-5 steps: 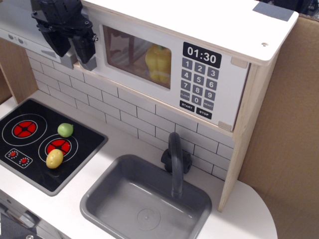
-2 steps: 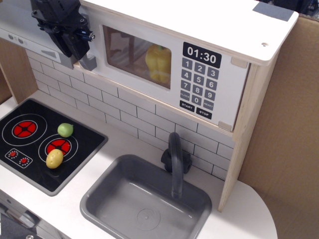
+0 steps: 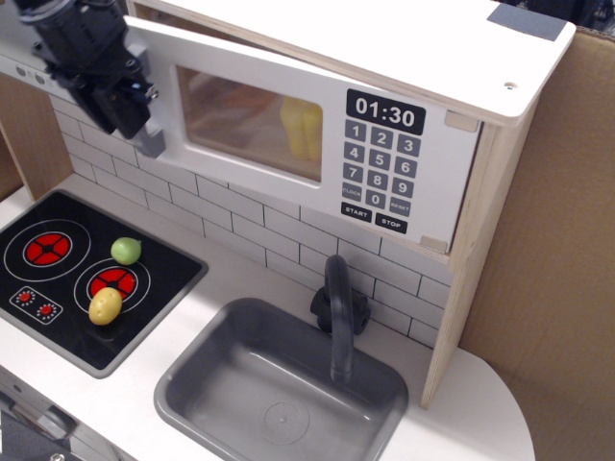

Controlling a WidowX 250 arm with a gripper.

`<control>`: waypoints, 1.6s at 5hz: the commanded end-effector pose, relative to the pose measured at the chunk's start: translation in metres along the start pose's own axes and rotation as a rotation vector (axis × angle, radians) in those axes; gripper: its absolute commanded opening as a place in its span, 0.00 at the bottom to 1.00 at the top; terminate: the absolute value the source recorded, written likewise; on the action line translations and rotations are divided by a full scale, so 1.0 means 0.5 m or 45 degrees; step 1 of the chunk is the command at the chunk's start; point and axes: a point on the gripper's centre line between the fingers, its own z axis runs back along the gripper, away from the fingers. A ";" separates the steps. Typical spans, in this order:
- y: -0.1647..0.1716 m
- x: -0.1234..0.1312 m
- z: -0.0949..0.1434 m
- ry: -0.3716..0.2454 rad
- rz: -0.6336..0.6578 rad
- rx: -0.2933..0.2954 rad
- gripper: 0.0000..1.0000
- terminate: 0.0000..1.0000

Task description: Open microwave

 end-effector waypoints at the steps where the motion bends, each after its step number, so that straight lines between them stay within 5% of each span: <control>1: -0.037 -0.079 0.073 0.022 -0.154 0.040 0.00 0.00; 2: -0.069 -0.121 0.112 0.126 -0.125 -0.057 1.00 0.00; 3: -0.107 -0.114 0.175 0.142 -0.010 -0.114 1.00 0.00; 4: -0.123 -0.059 0.210 0.129 0.143 -0.126 1.00 0.00; 5: -0.119 0.013 0.232 0.120 0.297 -0.214 1.00 0.00; 6: -0.094 0.047 0.226 0.049 0.410 -0.167 1.00 0.00; 8: -0.041 0.041 0.145 0.056 0.452 0.011 1.00 0.00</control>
